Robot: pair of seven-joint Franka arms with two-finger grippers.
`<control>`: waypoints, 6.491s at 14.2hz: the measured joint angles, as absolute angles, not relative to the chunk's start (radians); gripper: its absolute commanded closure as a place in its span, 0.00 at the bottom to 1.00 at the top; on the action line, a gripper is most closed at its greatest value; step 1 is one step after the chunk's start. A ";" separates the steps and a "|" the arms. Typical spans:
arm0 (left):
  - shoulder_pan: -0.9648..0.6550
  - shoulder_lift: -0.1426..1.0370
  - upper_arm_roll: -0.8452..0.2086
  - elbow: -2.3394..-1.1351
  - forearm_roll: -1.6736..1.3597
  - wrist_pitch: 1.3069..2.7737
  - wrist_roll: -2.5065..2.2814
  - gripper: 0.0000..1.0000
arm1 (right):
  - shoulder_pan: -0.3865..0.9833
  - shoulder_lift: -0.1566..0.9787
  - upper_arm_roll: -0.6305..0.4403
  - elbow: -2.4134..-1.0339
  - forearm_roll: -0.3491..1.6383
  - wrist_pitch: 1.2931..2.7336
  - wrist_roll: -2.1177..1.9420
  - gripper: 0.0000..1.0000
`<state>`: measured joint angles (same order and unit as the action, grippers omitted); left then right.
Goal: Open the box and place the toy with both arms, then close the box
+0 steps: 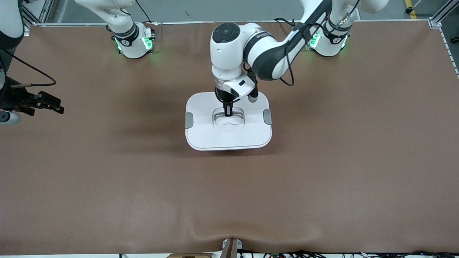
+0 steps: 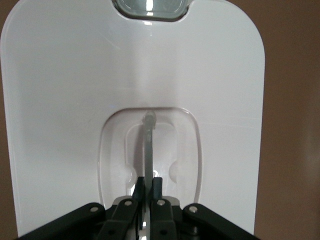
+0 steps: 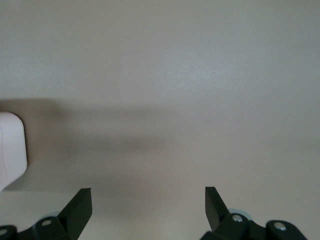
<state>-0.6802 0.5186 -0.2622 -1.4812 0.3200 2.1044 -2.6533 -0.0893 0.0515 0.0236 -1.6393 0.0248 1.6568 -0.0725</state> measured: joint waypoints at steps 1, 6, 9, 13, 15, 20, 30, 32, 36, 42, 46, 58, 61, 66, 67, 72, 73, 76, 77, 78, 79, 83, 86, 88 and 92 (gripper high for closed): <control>-0.691 0.529 -0.262 -1.481 0.325 2.109 -2.655 1.00 | -0.089 0.051 0.026 -1.639 0.025 1.657 -0.055 0.00; -0.706 0.552 -0.260 -1.481 0.334 2.113 -2.670 1.00 | -0.089 0.050 0.018 -1.617 0.025 1.657 -0.034 0.00; -0.707 0.555 -0.259 -1.481 0.335 2.114 -2.670 1.00 | -0.090 0.048 0.003 -1.565 0.025 1.637 -0.034 0.00; -0.712 0.567 -0.259 -1.481 0.335 2.114 -2.670 1.00 | -0.097 0.049 -0.015 -1.561 0.025 1.627 -0.034 0.00; -0.713 0.575 -0.259 -1.481 0.335 2.114 -2.670 1.00 | -0.098 0.049 -0.029 -1.561 0.024 1.607 -0.039 0.00; -0.720 0.579 -0.259 -1.481 0.339 2.115 -2.670 1.00 | -0.098 0.049 -0.030 -1.567 -0.007 1.600 -0.051 0.00; -0.717 0.571 -0.256 -1.461 0.350 2.116 -2.643 0.00 | -0.096 0.049 -0.017 -1.574 -0.011 1.614 -0.064 0.00; -0.714 0.548 -0.254 -1.456 0.350 2.110 -2.626 0.00 | -0.096 0.049 -0.018 -1.574 -0.010 1.616 -0.064 0.00; -0.703 0.513 -0.252 -1.455 0.350 2.086 -2.589 0.00 | -0.096 0.050 -0.019 -1.575 -0.003 1.629 -0.064 0.00; -0.646 0.442 -0.251 -1.446 0.280 2.031 -2.410 0.00 | -0.097 0.054 -0.024 -1.578 0.024 1.629 -0.050 0.00; -0.515 0.340 -0.250 -1.443 0.197 1.907 -2.075 0.00 | -0.097 0.053 -0.023 -1.564 0.025 1.580 -0.030 0.00; -0.049 0.206 -0.244 -1.442 0.051 1.609 -0.961 0.00 | -0.096 0.051 -0.019 -1.555 0.016 1.534 -0.030 0.00; -0.008 0.199 -0.242 -1.440 0.051 1.570 -0.794 0.00 | -0.095 0.051 -0.018 -1.555 0.016 1.539 -0.030 0.00; 0.057 0.154 -0.240 -1.437 0.051 1.541 -0.521 0.00 | -0.095 0.051 -0.019 -1.555 0.016 1.545 -0.029 0.00; 0.069 0.147 -0.240 -1.437 0.051 1.540 -0.463 0.00 | -0.095 0.051 -0.019 -1.555 0.016 1.545 -0.029 0.00; 0.011 0.095 -0.165 -1.443 0.050 1.492 -0.292 0.00 | -0.095 0.051 -0.018 -1.554 0.016 1.546 -0.029 0.00; -0.016 0.080 -0.130 -1.449 0.050 1.479 -0.266 0.00 | -0.095 0.051 -0.018 -1.554 0.016 1.546 -0.028 0.00; -0.036 0.034 -0.071 -1.489 0.033 1.467 -0.180 0.00 | -0.095 0.051 -0.018 -1.554 0.016 1.546 -0.028 0.00; -0.036 0.022 -0.052 -1.503 0.016 1.467 -0.168 0.00 | -0.095 0.051 -0.018 -1.554 0.016 1.548 -0.028 0.00; -0.035 0.013 -0.038 -1.510 0.006 1.467 -0.158 0.00 | -0.095 0.051 -0.018 -1.554 0.016 1.552 -0.028 0.00; -0.034 0.009 -0.031 -1.514 0.004 1.467 -0.155 0.00 | -0.095 0.051 -0.018 -1.554 0.016 1.556 -0.028 0.00; -0.037 0.007 -0.032 -1.521 0.004 1.468 -0.155 0.00 | -0.094 0.051 -0.017 -1.554 0.016 1.569 -0.028 0.00; -0.042 0.008 -0.034 -1.516 0.004 1.474 -0.151 0.00 | -0.094 0.051 -0.017 -1.554 0.016 1.569 -0.028 0.00; -0.044 0.012 -0.035 -1.501 0.004 1.475 -0.145 0.00 | -0.094 0.051 -0.017 -1.554 0.016 1.565 -0.028 0.00; -0.038 0.019 -0.030 -1.489 0.003 1.475 -0.144 0.00 | -0.091 0.051 -0.014 -1.554 0.016 1.558 -0.014 0.00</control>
<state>-0.0375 0.0190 -0.0302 -1.4894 0.0035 1.4751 -0.1438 -0.0907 0.0512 -0.0144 -1.5542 0.0165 1.5579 -0.0139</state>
